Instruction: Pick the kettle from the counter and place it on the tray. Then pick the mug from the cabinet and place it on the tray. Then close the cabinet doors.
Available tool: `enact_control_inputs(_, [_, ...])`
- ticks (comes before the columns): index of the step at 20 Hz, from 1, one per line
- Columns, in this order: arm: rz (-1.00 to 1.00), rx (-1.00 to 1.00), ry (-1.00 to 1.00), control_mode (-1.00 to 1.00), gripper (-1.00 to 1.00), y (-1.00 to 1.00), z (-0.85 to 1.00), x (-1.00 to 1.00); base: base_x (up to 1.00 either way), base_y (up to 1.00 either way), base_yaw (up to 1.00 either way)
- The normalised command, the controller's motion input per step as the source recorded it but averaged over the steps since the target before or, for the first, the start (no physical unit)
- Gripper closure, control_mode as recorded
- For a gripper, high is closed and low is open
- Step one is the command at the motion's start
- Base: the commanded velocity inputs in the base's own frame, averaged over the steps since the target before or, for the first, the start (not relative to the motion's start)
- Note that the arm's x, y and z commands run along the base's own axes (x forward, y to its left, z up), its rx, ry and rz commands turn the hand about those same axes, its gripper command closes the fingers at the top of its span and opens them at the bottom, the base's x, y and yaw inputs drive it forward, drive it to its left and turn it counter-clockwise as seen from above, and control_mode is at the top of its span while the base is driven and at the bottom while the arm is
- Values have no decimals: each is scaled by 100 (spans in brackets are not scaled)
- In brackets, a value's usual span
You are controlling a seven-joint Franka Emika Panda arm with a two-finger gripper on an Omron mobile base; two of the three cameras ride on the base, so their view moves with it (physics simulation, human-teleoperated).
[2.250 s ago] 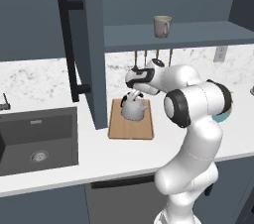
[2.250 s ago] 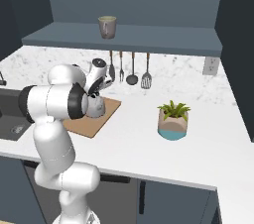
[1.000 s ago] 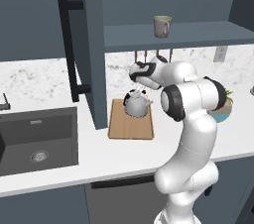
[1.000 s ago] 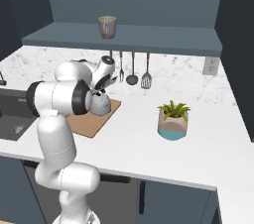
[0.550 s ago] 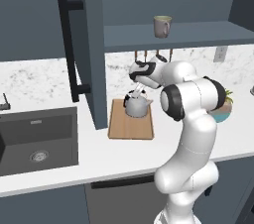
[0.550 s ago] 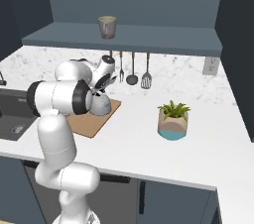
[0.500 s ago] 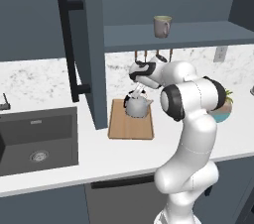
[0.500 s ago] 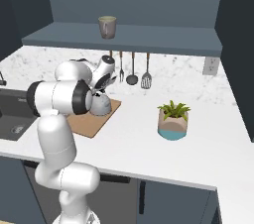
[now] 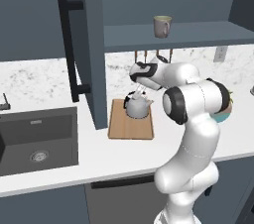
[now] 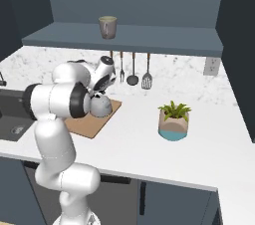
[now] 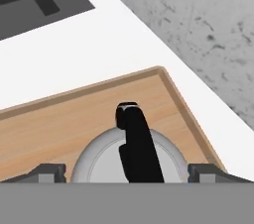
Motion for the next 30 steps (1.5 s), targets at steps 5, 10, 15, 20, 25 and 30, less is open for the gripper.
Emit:
enact_control_inputs(5, [0, -1, -14, -100, -100, 0, 33, -34, 0, 0, 0])
enact_control_inputs(10, [-2, -4, -26, -100, -100, 0, 38, -50, 0, 0, 0])
enact_control_inputs(15, [-7, 0, -23, -100, -100, 0, 24, -73, 0, 0, 0])
enact_control_inputs(20, [-17, 0, -23, -100, -100, 0, 31, -86, 0, 0, 0])
enact_control_inputs(25, [-27, 0, -19, -100, -100, -2, 61, -71, 0, 0, 0])
enact_control_inputs(30, [-37, 4, -10, -100, -100, 0, 79, -47, 0, 0, 0])
